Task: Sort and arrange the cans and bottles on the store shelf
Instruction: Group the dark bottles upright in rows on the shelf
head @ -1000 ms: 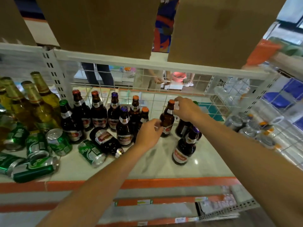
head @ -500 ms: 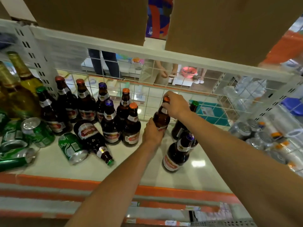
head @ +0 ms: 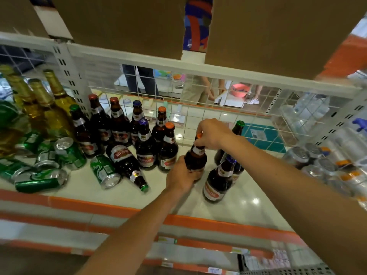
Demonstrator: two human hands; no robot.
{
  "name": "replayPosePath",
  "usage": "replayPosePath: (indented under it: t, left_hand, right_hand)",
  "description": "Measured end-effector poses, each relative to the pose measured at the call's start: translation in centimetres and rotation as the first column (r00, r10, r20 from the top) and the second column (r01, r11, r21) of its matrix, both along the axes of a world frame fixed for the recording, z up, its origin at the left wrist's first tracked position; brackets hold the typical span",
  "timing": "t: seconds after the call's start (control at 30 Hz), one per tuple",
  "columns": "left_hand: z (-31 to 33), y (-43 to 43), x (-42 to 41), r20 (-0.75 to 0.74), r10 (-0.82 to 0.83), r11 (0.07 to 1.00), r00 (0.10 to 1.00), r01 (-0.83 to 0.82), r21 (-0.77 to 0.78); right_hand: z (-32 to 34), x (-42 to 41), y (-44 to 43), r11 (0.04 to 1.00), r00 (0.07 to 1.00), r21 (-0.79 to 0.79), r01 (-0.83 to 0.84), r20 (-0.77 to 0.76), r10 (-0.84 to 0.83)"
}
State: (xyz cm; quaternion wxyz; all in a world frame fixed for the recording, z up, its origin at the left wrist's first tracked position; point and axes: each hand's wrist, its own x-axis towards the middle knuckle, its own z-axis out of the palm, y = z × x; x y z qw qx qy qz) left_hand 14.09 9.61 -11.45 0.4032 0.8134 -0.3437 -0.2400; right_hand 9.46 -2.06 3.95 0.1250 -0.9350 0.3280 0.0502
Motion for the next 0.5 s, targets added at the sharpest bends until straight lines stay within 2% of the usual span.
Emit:
replayPosePath:
  t: [0.1, 0.27, 0.5]
  left_hand:
    - [0.3, 2.9, 0.6, 0.026, -0.036, 0.999, 0.999, 0.036, 0.01]
    - [0.2, 6.7, 3.0, 0.155, -0.041, 0.997, 0.987, 0.03, 0.07]
    - [1.6, 9.8, 6.9, 0.418, 0.018, 0.975, 0.908, -0.109, 0.195]
  right_hand:
    - [0.6, 0.6, 2.3, 0.999, 0.998, 0.035, -0.01, -0.063, 0.012]
    - [1.4, 2.5, 6.3, 0.999, 0.994, 0.023, -0.043, -0.098, 0.045]
    - [0.7, 6.3, 10.4, 1.0, 0.999, -0.006, -0.011, 0.044, 0.012]
